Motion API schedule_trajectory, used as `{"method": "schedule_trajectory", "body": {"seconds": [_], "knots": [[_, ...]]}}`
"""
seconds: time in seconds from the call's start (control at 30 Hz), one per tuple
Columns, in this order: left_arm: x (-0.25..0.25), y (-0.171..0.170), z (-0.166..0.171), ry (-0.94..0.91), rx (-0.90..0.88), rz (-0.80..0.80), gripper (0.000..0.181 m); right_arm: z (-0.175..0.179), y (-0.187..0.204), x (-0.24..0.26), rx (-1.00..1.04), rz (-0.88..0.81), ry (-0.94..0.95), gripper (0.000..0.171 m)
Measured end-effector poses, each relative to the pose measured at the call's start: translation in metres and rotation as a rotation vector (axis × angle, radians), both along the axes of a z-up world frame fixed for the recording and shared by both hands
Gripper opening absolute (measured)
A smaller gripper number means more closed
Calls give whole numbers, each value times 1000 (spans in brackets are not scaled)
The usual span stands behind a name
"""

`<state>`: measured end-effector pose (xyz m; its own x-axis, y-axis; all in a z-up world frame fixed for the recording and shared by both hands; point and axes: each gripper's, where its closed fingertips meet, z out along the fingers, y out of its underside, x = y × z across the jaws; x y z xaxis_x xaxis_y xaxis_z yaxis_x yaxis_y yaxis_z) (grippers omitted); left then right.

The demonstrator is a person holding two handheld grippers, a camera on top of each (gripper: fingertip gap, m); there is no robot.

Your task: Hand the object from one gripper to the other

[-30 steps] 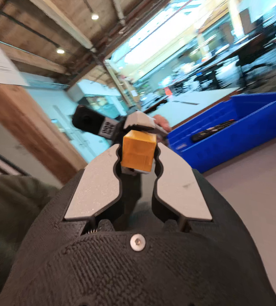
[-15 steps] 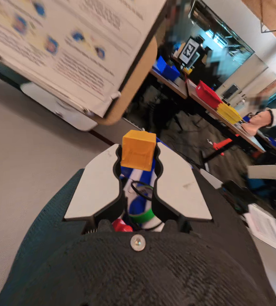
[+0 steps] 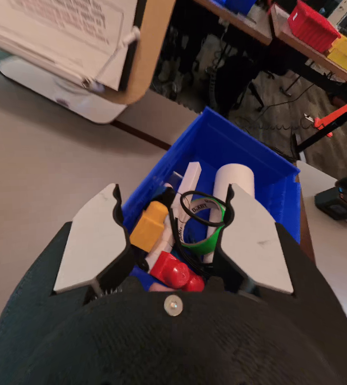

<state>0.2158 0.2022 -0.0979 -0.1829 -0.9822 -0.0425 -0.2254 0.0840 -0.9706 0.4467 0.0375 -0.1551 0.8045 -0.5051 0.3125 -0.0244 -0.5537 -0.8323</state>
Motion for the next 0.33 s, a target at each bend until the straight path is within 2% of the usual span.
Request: {"method": "schedule_trajectory", "body": {"seconds": [0.07,0.13,0.23,0.33], "knots": [[-7,14,6,2,-20,67,55,15,4,-9,78,32,16,98],[-23,41,11,18,-21,184,55,28,8,-17,143,56,22,108],[-66,99,14,69,59,418,53,46,19,-36,232,133,37,109],[-115,156,1,209,171,614,48,58,28,-48,281,175,27,107]]}}
